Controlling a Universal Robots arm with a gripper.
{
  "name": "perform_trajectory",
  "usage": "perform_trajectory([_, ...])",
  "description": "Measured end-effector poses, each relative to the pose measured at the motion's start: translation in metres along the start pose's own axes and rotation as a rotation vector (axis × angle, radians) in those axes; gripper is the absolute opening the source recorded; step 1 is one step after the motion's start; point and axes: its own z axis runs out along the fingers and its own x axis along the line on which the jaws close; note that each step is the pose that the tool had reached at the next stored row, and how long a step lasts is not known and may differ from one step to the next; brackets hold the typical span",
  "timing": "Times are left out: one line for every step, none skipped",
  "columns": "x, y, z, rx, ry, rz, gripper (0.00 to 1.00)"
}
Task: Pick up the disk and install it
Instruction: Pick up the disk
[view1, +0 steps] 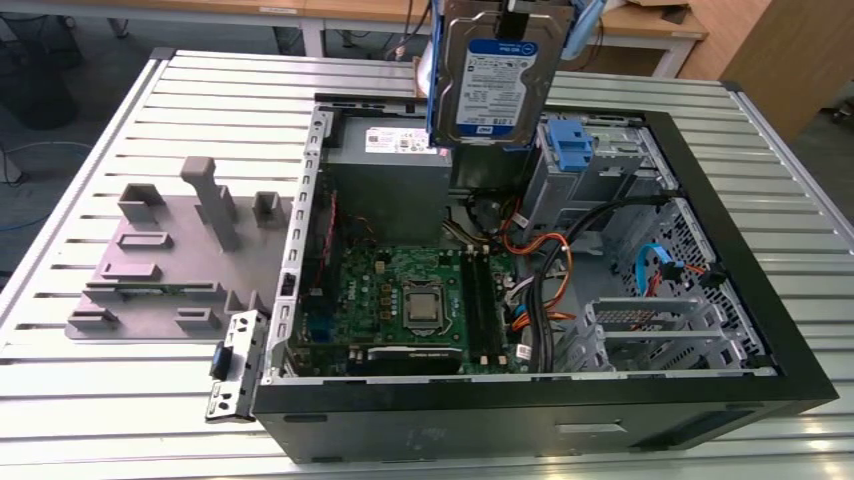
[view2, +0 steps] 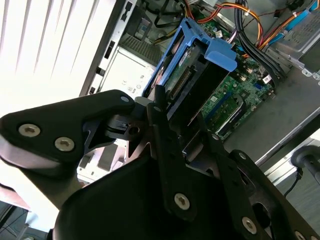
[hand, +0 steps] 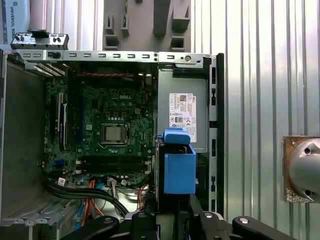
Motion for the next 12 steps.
perform_trajectory([0.0004,0.0,-0.0001,-0.0001,0.0002,0.0,0.35])
perform_trajectory([0.0008,-0.0001,-0.0001,-0.0001,0.0001,0.0,0.35])
perform_trajectory([0.0014,-0.0001,-0.0001,-0.0001,0.0002,0.0,0.35])
perform_trajectory([0.0022,0.0,-0.0001,-0.0001,0.0001,0.0,0.35])
perform_trajectory([0.0029,0.0,-0.0001,0.0,0.0,0.0,0.35])
perform_trajectory([0.0036,-0.0001,-0.0001,0.0,0.0001,0.0,0.35])
perform_trajectory([0.0044,-0.0001,-0.0002,0.0,0.0001,0.0,0.35])
perform_trajectory([0.0051,-0.0001,-0.0002,0.0,0.0001,0.0,0.35])
perform_trajectory([0.0056,0.0,-0.0003,0.0,0.0001,0.0,0.35])
perform_trajectory([0.0057,0.0,-0.0002,0.0,0.0,0.0,0.35])
perform_trajectory([0.0062,-0.0001,-0.0003,0.0,0.0001,0.0,0.35])
perform_trajectory([0.0067,-0.0001,-0.0003,0.0,0.0001,0.0,0.35])
